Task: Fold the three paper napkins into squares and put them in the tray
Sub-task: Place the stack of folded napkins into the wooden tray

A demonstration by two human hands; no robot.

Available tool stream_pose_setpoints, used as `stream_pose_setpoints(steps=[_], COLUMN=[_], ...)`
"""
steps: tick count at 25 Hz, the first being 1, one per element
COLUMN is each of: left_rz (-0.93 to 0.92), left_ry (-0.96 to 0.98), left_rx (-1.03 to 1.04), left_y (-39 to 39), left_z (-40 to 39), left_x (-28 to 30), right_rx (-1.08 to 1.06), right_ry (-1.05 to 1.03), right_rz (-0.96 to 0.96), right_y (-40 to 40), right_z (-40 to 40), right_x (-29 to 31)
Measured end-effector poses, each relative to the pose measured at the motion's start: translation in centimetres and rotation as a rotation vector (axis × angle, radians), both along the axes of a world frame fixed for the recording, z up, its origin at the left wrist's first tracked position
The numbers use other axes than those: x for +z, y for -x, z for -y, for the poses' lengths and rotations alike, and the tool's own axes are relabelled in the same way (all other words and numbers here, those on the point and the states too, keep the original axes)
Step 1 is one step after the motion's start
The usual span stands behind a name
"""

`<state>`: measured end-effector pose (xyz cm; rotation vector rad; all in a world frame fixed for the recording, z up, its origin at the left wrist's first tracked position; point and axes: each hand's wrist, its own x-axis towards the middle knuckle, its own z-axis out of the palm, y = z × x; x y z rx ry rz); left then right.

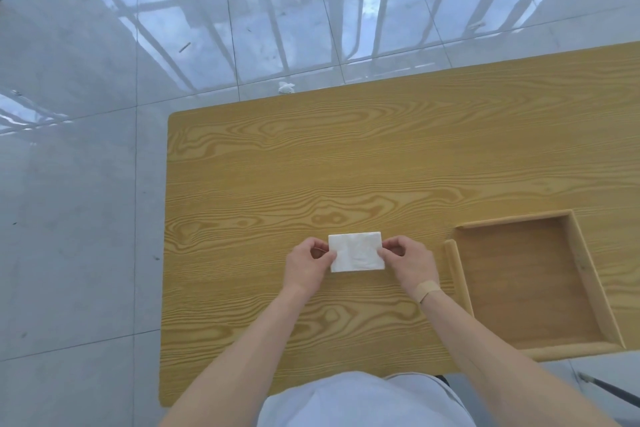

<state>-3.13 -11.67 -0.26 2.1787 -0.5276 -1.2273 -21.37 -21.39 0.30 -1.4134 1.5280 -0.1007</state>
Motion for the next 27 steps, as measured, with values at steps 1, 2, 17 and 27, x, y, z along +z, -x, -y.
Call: stream_pose_setpoints(steps=[1, 2, 17, 27], left_rz=[0.002, 0.000, 0.102, 0.452], left_ry=[-0.002, -0.003, -0.039, -0.043], left_rx=[0.000, -0.001, -0.016, -0.461], left_y=[0.0, -0.1, 0.1, -0.9], left_z=[0.0, 0.0, 0.1, 1.8], left_x=[-0.1, -0.1, -0.4, 0.1], right_rx=[-0.005, -0.006, -0.046, 0.555], right_ry=[-0.001, -0.001, 0.033, 0.368], right_rz=[0.001, -0.001, -0.032, -0.288], right_y=[0.0, 0.0, -0.1, -0.7], right_z=[0.0, 0.0, -0.2, 1.5], right_x=[-0.1, -0.1, 0.0, -0.4])
